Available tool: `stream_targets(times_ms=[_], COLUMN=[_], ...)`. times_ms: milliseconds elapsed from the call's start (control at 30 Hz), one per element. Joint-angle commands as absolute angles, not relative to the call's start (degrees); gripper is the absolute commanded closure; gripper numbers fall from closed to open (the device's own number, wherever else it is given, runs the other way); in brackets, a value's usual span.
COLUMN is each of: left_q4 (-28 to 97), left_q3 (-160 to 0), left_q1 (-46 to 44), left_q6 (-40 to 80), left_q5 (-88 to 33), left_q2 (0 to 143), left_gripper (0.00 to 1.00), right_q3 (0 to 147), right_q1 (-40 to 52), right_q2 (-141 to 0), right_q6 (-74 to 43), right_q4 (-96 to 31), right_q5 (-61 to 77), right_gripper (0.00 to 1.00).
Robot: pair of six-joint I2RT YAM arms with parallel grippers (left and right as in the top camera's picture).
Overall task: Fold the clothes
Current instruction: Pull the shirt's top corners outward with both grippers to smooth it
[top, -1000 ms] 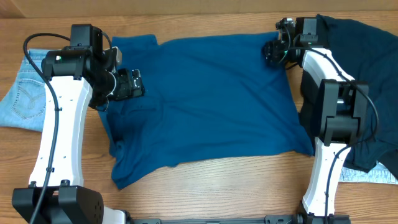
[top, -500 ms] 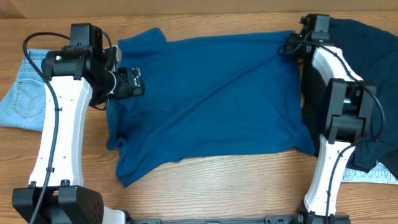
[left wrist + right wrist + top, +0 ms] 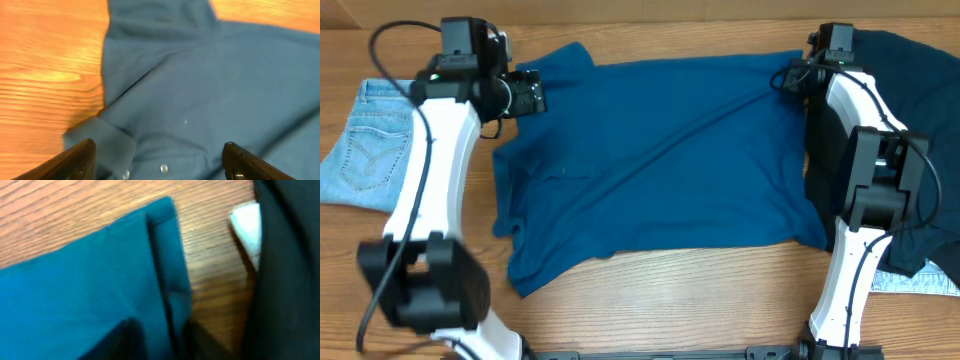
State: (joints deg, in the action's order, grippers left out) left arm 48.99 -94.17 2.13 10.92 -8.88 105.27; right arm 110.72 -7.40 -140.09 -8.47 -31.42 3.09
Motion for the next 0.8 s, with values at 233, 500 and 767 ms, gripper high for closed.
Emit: stream_targets(times_ms=[233, 500, 767], left_q4=[35.7, 26.1, 18.8], left_q3=[-94.7, -94.7, -94.7], left_q1=[6.5, 6.3, 6.8], left_q6=[10.2, 10.3, 8.8], left_q5=[-17.4, -17.5, -15.6], left_q2=[117.0, 123.9, 130.5], left_gripper=[0.20, 0.18, 0.15], right_q3=[112.3, 112.3, 112.3], right_q1=[-7.6, -7.1, -7.1], right_q2=[-123.4, -115.5, -115.0], right_q6=[-4.4, -4.5, -4.5], right_q4=[-38.0, -55.0, -61.7], right_q5=[1.1, 1.3, 1.5], right_gripper=[0.11, 0.18, 0.20])
